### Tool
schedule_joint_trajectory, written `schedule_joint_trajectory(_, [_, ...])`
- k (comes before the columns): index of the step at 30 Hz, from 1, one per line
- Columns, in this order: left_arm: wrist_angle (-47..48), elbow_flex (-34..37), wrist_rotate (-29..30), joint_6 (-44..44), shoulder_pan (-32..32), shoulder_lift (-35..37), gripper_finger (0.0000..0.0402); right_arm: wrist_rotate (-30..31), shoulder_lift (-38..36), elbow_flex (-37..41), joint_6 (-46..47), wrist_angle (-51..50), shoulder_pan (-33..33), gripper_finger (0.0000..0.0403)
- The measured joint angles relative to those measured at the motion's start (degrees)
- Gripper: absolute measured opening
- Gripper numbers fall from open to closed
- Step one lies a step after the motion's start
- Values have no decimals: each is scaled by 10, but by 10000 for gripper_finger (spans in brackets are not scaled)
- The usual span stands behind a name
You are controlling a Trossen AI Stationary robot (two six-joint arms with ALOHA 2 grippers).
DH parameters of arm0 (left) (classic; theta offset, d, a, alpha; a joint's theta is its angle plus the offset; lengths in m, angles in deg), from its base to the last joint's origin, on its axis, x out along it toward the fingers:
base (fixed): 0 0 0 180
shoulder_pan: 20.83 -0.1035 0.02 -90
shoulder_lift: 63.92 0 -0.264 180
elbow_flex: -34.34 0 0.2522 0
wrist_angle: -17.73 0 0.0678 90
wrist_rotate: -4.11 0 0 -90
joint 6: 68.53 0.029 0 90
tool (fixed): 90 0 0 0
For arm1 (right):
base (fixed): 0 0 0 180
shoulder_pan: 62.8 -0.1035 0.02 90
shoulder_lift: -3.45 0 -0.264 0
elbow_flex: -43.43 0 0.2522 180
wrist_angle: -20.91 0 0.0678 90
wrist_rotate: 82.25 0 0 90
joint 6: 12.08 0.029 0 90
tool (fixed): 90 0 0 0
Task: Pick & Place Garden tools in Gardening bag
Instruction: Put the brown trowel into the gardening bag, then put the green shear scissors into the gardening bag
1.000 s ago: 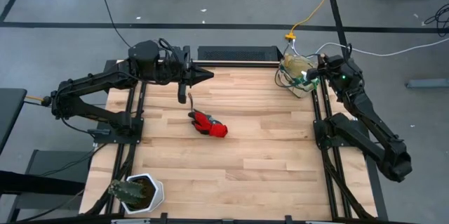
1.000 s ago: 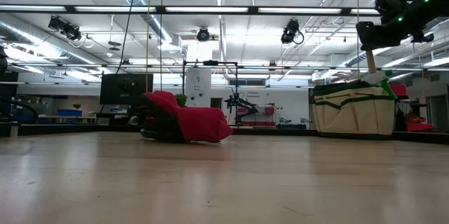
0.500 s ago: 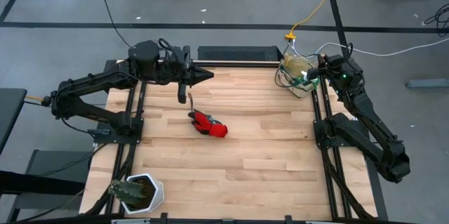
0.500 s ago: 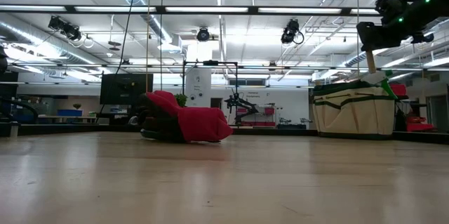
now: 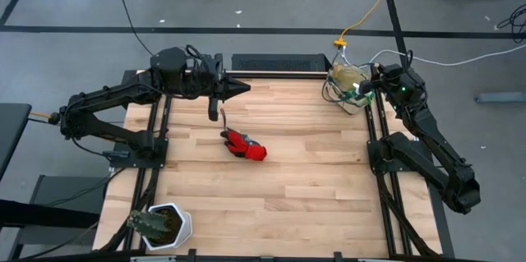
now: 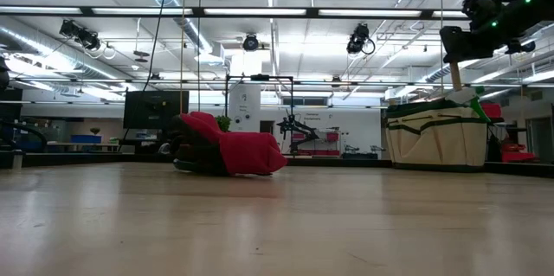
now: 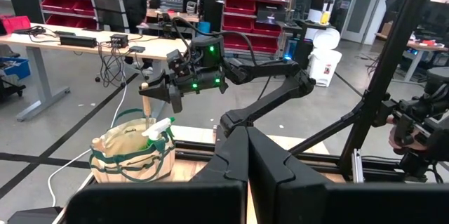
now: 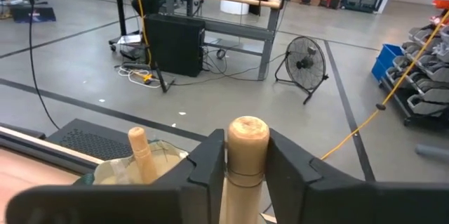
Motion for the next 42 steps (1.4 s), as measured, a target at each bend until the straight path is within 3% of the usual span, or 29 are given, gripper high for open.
schedule_joint_trajectory(23, [0,0,1,-4,0,0,2,-15,0,0,4,0,0,174])
schedule_joint_trajectory(42, [1,0,2,-14,0,0,2,-14,-17,0,13,36,0,176])
